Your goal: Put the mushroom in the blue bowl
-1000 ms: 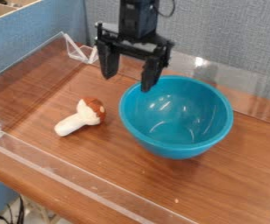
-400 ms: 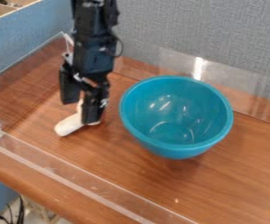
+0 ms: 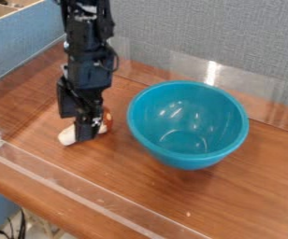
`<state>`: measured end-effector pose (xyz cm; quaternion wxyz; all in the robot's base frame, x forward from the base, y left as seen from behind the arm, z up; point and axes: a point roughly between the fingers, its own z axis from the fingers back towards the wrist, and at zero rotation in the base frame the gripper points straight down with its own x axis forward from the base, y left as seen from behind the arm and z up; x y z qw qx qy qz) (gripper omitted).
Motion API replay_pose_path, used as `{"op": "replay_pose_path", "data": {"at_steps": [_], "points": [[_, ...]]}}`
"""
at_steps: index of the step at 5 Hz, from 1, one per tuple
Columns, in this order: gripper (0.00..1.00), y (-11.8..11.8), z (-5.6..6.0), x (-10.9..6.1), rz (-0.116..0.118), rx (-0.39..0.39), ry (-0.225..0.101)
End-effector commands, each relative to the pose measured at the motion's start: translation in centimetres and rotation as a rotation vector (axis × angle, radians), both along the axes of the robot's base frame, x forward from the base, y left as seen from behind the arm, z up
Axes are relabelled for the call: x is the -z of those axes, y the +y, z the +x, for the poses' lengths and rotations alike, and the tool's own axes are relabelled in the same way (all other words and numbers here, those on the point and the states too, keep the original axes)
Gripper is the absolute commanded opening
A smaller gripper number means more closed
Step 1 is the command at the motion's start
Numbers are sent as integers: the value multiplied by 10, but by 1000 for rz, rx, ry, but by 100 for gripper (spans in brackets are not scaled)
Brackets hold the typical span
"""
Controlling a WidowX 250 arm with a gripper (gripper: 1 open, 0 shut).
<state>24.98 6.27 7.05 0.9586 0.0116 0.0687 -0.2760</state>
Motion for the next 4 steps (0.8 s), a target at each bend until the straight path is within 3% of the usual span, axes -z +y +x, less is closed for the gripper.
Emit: {"op": "replay_pose_path", "data": {"at_steps": [1,2,4], "points": [[100,11,2,-15,0,-36,-82],[100,17,2,-12,-10,-63,-91],[100,15,21,9,-32,22,-111]]}}
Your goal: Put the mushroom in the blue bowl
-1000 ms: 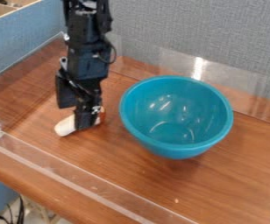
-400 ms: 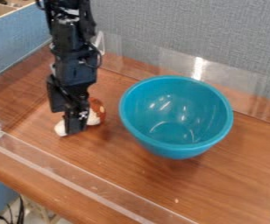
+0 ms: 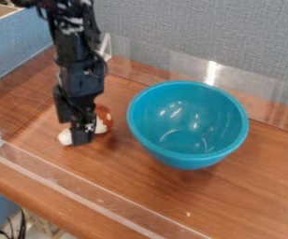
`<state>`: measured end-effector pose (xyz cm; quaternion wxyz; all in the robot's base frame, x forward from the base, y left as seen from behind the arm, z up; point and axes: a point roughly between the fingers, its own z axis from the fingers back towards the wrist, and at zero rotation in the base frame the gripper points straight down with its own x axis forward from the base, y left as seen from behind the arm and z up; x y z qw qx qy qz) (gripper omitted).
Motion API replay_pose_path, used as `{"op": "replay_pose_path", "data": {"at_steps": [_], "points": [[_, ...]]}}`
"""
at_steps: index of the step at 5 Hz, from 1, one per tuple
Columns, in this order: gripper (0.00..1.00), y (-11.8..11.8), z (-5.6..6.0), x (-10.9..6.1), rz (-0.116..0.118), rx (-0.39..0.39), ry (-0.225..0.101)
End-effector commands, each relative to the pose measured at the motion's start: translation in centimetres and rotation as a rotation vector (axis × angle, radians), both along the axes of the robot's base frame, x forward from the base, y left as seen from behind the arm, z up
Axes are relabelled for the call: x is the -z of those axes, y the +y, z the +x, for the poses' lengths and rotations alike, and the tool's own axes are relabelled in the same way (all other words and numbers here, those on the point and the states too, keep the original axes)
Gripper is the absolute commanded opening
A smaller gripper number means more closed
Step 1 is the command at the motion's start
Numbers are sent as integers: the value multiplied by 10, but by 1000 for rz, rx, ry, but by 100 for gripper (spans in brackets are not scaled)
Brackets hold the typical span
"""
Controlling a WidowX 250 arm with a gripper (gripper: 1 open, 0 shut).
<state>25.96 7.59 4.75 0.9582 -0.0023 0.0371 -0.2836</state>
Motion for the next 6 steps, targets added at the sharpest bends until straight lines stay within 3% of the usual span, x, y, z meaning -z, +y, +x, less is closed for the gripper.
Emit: {"op": "replay_pose_path", "data": {"at_steps": [1,5,6], "points": [[100,3,17,-3,6,46,-60],[100,15,21,4,-5,135,-86],[100,10,15,-7,-4,111,-89]]}}
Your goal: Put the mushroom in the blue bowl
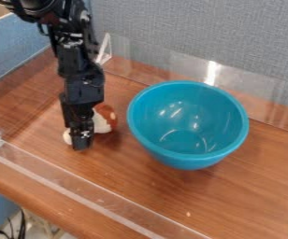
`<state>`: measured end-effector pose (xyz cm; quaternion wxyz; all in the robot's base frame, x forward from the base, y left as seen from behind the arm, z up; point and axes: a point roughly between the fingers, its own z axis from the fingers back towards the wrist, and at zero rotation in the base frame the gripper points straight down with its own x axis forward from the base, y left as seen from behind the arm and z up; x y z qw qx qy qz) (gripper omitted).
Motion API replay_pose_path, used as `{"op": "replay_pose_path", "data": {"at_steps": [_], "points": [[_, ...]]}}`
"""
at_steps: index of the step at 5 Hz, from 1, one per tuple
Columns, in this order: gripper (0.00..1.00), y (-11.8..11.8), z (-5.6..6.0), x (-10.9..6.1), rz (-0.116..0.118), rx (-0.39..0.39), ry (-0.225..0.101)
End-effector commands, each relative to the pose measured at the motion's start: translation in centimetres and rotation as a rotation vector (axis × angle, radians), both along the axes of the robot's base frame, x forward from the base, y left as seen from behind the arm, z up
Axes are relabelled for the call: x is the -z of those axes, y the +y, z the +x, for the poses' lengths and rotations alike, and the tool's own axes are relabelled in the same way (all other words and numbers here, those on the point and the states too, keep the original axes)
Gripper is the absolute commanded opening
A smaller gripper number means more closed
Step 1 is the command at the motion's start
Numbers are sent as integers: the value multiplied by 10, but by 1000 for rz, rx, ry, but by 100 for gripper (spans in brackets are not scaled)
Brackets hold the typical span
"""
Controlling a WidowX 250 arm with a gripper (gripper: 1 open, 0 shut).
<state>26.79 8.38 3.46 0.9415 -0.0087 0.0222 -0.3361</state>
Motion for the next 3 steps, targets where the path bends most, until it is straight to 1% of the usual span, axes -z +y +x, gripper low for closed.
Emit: {"op": "replay_pose_path", "data": {"at_steps": [1,3], "points": [[100,-4,2,-29,18,-23,-68],[100,-17,5,-16,18,-70,-65]]}}
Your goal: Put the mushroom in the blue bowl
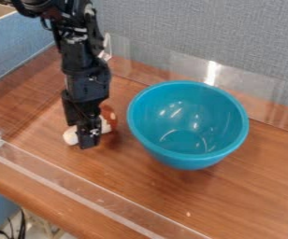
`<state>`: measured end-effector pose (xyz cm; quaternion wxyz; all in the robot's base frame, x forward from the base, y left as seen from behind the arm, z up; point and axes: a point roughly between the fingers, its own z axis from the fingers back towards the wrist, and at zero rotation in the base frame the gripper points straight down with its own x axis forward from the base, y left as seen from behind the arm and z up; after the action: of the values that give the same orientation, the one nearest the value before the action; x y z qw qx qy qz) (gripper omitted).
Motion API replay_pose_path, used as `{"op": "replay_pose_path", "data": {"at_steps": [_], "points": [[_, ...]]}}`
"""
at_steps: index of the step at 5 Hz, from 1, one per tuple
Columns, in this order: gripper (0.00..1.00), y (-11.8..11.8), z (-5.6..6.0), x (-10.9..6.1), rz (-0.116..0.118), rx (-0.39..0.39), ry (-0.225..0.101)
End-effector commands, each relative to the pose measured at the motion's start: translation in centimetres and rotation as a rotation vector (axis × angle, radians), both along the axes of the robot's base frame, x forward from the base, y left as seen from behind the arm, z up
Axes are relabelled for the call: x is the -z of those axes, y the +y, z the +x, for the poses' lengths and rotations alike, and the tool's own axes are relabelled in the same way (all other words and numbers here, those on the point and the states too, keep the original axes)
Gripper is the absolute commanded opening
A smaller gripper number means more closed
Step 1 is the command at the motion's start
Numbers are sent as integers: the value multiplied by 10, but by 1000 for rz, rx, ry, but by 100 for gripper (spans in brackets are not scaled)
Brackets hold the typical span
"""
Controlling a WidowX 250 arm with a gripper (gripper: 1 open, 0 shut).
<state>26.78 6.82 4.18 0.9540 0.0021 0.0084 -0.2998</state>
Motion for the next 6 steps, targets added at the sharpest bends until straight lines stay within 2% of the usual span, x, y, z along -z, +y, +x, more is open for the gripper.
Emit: {"op": "replay_pose_path", "data": {"at_steps": [1,2,3,4,5,6], "points": [[100,1,7,-15,9,-34,-30],[100,3,10,-2,7,-55,-26],[0,6,12,7,6,-76,-22],[0,5,14,-14,3,-131,-34],[0,2,16,-46,2,-204,-59],[0,-22,31,-85,-1,-187,-95]]}}
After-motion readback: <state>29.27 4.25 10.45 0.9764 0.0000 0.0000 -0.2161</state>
